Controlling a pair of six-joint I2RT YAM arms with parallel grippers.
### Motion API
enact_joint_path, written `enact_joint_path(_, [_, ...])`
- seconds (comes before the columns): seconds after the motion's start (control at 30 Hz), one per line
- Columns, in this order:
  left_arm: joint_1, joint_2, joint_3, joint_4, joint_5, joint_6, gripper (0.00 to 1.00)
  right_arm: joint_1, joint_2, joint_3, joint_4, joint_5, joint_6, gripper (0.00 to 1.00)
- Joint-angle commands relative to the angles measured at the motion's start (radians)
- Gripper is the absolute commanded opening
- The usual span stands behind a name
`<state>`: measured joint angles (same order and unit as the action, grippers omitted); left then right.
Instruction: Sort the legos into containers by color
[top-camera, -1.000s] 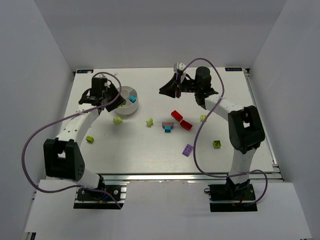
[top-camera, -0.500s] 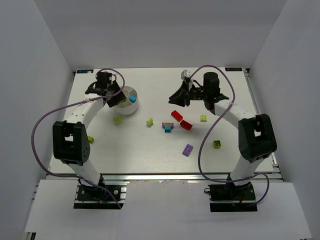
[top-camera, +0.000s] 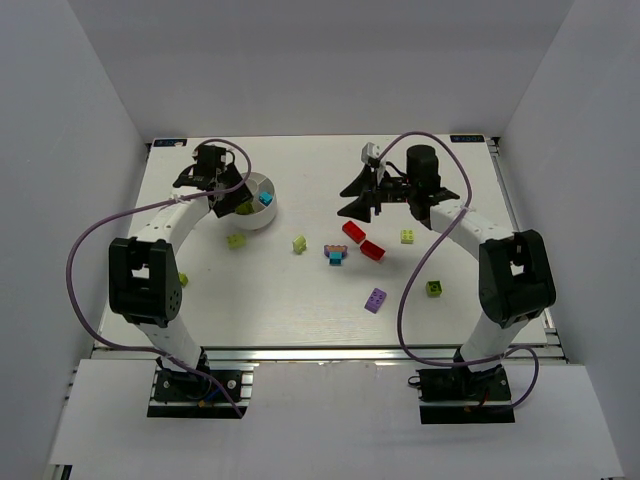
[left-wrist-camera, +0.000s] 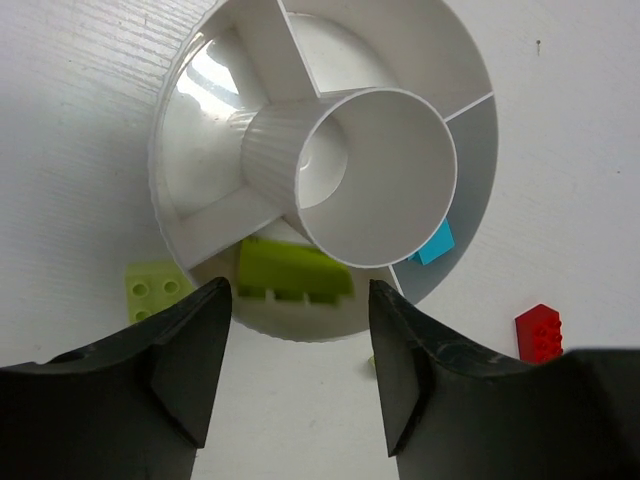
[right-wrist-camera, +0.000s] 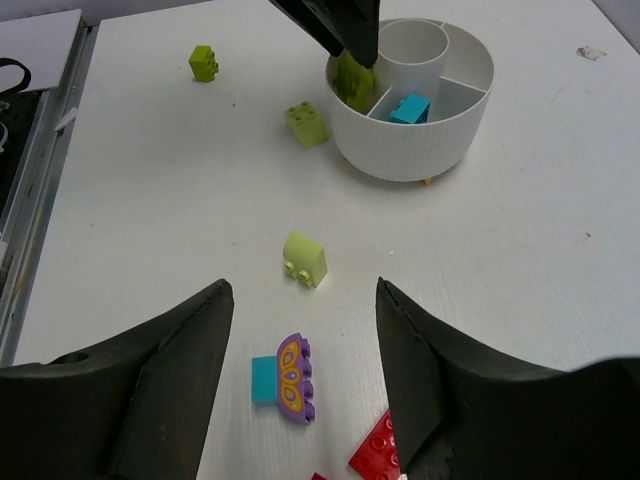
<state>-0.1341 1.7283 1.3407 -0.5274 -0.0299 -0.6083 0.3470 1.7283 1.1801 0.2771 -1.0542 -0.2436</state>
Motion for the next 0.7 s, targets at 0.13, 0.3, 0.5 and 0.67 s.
enact_joint_path(0.13, [-0.004, -0.035, 0.023, -0.014, -0.018, 0.01, 0.72, -0.002, -0.058, -0.008, -0.015, -0.006, -0.023, 0.67])
enact_joint_path(0.3, [-0.006, -0.059, 0.026, -0.016, -0.03, 0.013, 0.7, -0.002, -0.072, -0.019, -0.019, -0.001, -0.032, 0.71])
enact_joint_path(0.5, [-0.006, -0.235, -0.035, -0.078, -0.111, 0.03, 0.42, -0.002, -0.098, -0.043, -0.065, 0.02, -0.114, 0.89])
enact_joint_path(0.67, [-0.001, -0.438, -0.187, -0.161, -0.182, -0.031, 0.3, -0.002, -0.062, 0.049, -0.39, -0.043, -0.305, 0.89])
